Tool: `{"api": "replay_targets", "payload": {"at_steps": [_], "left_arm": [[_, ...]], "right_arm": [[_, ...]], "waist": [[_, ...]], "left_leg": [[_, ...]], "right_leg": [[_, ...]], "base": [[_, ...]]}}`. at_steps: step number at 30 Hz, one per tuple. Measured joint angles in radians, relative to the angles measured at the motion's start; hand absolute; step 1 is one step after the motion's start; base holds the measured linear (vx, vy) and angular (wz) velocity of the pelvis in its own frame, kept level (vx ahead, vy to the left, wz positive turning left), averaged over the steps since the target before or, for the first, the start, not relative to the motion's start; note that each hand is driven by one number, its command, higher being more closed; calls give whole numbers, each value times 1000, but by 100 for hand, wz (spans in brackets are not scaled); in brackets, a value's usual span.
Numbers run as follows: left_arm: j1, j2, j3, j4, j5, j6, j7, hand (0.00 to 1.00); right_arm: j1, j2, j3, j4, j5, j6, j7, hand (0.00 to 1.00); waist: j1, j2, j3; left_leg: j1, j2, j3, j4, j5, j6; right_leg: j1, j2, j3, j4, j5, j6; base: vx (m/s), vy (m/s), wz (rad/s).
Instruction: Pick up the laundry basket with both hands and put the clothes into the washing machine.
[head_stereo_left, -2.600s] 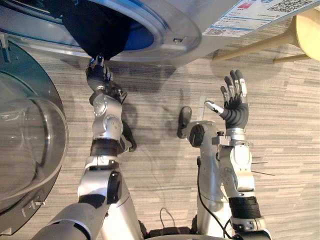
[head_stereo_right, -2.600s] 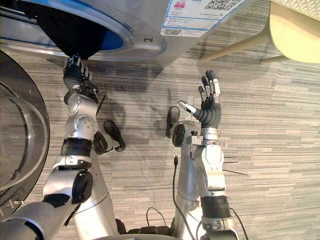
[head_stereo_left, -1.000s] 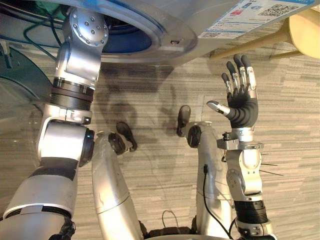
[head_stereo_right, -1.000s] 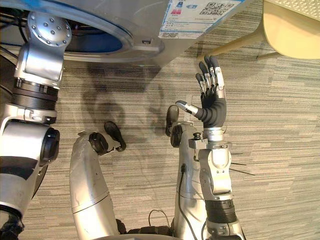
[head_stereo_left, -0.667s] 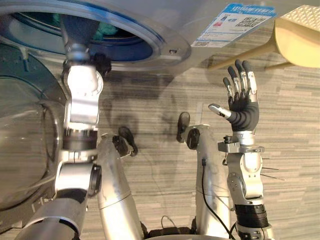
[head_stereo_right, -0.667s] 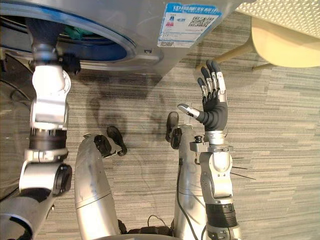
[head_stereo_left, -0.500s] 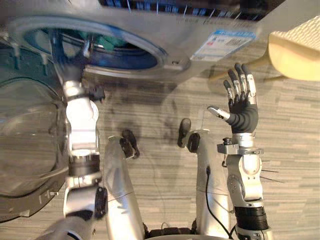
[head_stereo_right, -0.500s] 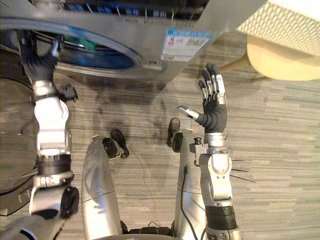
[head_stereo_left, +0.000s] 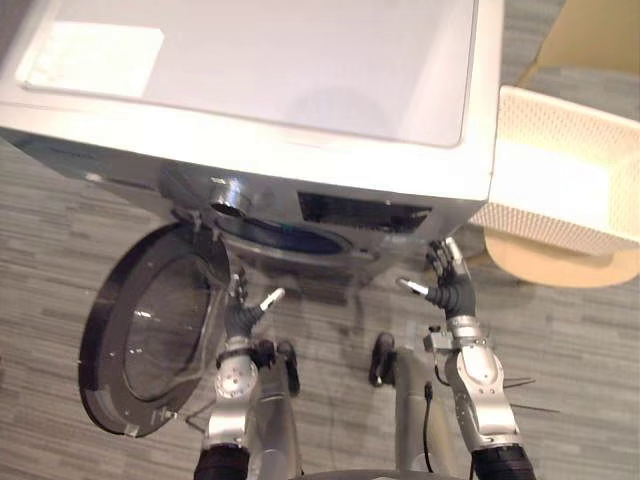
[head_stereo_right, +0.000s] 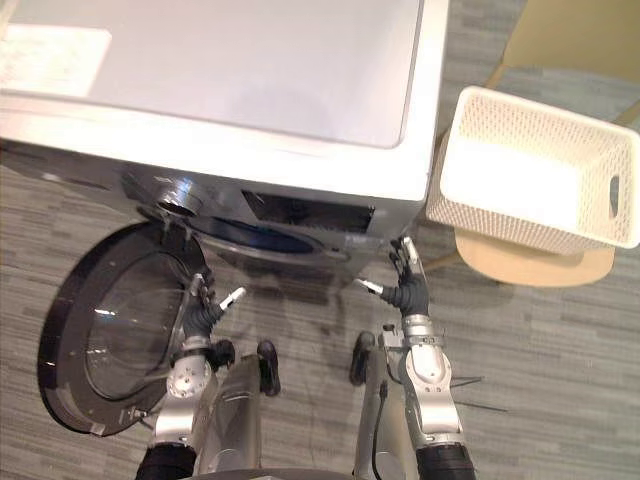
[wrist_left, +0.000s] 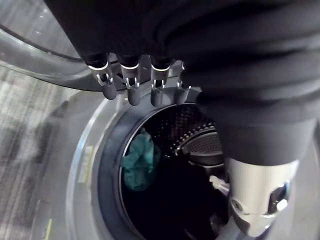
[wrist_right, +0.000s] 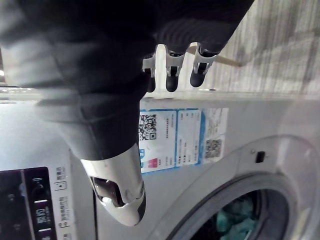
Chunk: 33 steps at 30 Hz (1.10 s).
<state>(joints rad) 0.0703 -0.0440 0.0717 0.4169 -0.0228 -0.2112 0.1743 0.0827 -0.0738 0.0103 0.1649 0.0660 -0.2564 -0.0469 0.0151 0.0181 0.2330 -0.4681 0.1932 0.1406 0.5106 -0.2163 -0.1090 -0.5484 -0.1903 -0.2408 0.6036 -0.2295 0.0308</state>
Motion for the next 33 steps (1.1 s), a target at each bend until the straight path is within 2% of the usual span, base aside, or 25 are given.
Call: {"api": "replay_targets", "payload": {"at_steps": [4,5,7,10,13,17,22,23,25,26,27,28,29,30,31,32,33], "left_arm": [[47,-3,10,133,-102,-22,-21,0],[57,4,11,212,-105,-27,-27,0],[65,14,10,276,-105,-28,-42,0],[68,33,7,359,-101,-26,-68,0],[69,60,-2,397,-83,-25,-89,0],[70,95,-13,419,7,-22,-87,0],[69,114,-27,436,34,-21,-86,0],[67,123,-27,442,34,-21,-86,0],[35,150,-26,441,35,-20,-84,0],[0,159,-18,433,34,-18,-76,0],[-24,155,-6,428,31,-17,-66,0],[-41,152,2,407,27,-18,-56,0],[-22,152,12,374,11,-20,-45,0],[-3,149,19,358,3,-20,-39,0],[36,144,40,327,-11,-21,-36,0],[71,135,53,306,-17,-20,-36,0],[77,127,54,301,-17,-18,-37,0]], "right_arm": [[47,7,-1,155,-51,25,-16,0],[41,5,-5,267,-77,30,-17,0],[27,1,-12,372,-95,40,-19,0],[10,-6,-41,509,-118,55,-19,0],[4,-14,-54,577,-129,69,-25,0],[-8,-12,-54,633,-126,70,-27,0],[-41,-11,-53,653,-114,70,-25,0],[-64,-11,-52,654,-108,69,-25,0],[-99,-10,-51,651,-93,68,-33,0],[-109,-15,-51,640,-84,67,-43,0],[-123,-27,-54,641,-82,70,-46,0],[-110,-28,-53,642,-76,74,-50,0],[-69,-10,-52,640,-76,75,-55,0],[-53,1,-49,640,-76,75,-55,0],[-39,23,-49,635,-75,75,-55,0],[-28,31,-49,626,-74,74,-55,0],[-31,26,-51,622,-74,72,-56,0]], "waist": [[1,0,-67],[-1,4,-102],[-1,10,-117],[-1,14,-128],[-2,11,-133],[-2,12,-154],[1,-1,-146],[1,-13,-133],[-5,-37,-109],[-5,-43,-88],[-7,-37,-66],[-11,-36,-38],[2,-37,-30],[7,-42,-33],[16,-61,-44],[39,-76,-52],[45,-78,-54]], "left_leg": [[137,-22,2,-160,54,-4],[193,-26,0,-242,87,-7],[251,-30,1,-323,121,-6],[338,-38,1,-417,162,-5],[396,-53,0,-443,171,2],[442,-71,0,-475,187,12],[446,-75,27,-503,208,20],[427,-76,51,-501,210,23],[335,-90,48,-442,216,33],[262,-89,19,-389,208,53],[238,-74,21,-375,209,64],[224,-73,-7,-349,211,66],[225,-75,-34,-320,212,64],[223,-76,-42,-311,214,62],[212,-81,-54,-289,217,56],[181,-86,-54,-262,226,44],[166,-86,-54,-258,234,40]], "right_leg": [[124,1,-25,-109,21,14],[178,15,-36,-185,48,20],[236,33,-43,-263,81,24],[342,55,-58,-391,140,34],[426,66,-59,-475,179,48],[489,66,-56,-548,226,52],[459,72,-17,-568,267,47],[418,73,10,-558,281,42],[328,53,28,-510,306,41],[266,50,53,-480,316,56],[242,45,68,-407,267,72],[204,27,83,-150,142,42],[231,15,83,49,54,63],[255,11,83,87,34,73],[310,5,85,112,-9,92],[350,5,86,50,-78,98],[359,13,83,11,-97,84]], "base": [[143,-8,13],[130,7,10],[112,41,0],[71,64,2],[28,70,1],[-30,60,0],[-122,21,-23],[-190,10,-55],[-241,22,-35],[-255,15,4],[-282,0,36],[-181,-50,68],[-147,-66,65],[-91,-91,50],[-143,-191,25],[-181,-208,22],[-268,-240,3]]}}
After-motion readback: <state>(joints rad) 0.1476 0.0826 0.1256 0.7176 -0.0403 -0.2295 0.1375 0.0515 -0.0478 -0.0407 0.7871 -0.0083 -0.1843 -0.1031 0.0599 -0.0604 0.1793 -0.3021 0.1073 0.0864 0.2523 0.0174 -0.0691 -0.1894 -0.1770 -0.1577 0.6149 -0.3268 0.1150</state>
